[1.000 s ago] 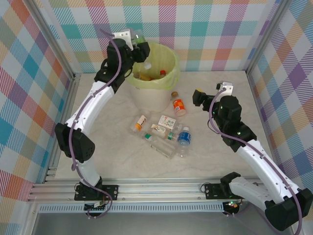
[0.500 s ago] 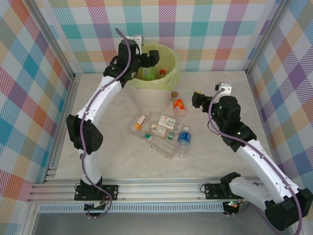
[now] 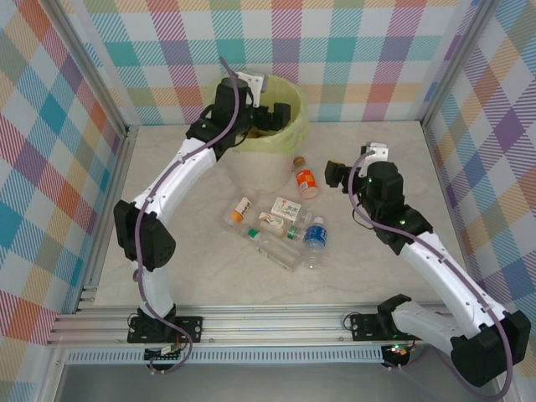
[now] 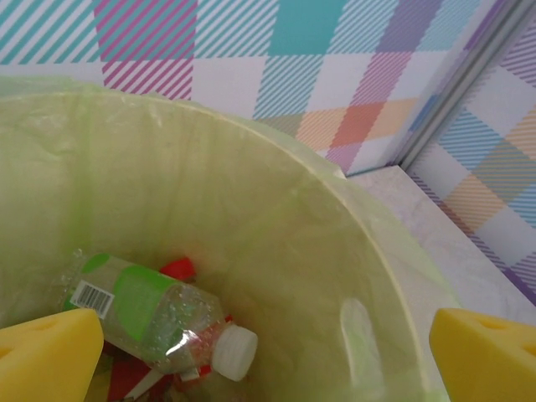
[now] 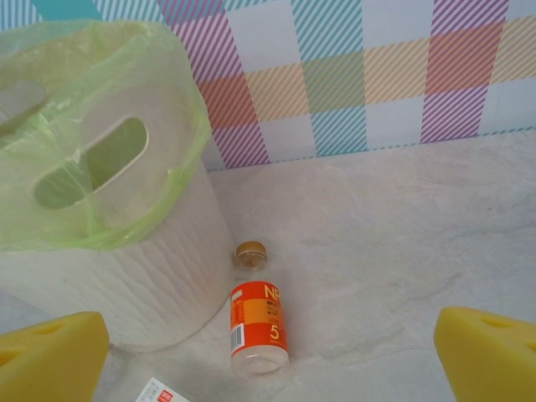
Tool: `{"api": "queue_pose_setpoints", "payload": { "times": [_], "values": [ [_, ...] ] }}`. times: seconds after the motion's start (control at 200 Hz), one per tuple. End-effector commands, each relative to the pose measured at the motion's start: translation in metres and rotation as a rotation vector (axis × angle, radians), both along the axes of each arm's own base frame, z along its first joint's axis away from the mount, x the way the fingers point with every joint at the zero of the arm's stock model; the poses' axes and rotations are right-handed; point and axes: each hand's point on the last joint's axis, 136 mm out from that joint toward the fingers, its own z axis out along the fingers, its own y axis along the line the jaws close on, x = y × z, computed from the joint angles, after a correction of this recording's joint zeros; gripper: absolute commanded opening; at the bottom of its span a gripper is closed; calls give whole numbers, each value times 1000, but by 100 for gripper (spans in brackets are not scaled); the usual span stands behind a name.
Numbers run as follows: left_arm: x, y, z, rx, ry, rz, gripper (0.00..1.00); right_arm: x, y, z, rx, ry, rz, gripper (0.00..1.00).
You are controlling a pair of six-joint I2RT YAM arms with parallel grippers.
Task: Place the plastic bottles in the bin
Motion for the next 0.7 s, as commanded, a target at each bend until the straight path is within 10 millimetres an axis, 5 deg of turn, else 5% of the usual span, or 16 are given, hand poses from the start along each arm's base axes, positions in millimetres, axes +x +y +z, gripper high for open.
{"api": "queue_pose_setpoints", "payload": {
  "times": [0.0, 0.21, 0.425, 0.695],
  "values": [
    [-26, 10, 58, -44, -128, -10, 100, 6, 5, -1, -36, 17, 27, 100],
    [-39, 21, 79, -96, -122, 24, 100, 24, 23, -62, -134, 171, 91, 100],
    [-36, 30, 78, -183, -81, 105, 100, 36, 44, -112, -50, 325, 176, 100],
    [-73, 54, 87, -261, -80, 137, 100, 42, 55, -159, 48, 562, 292, 100]
  ]
}}
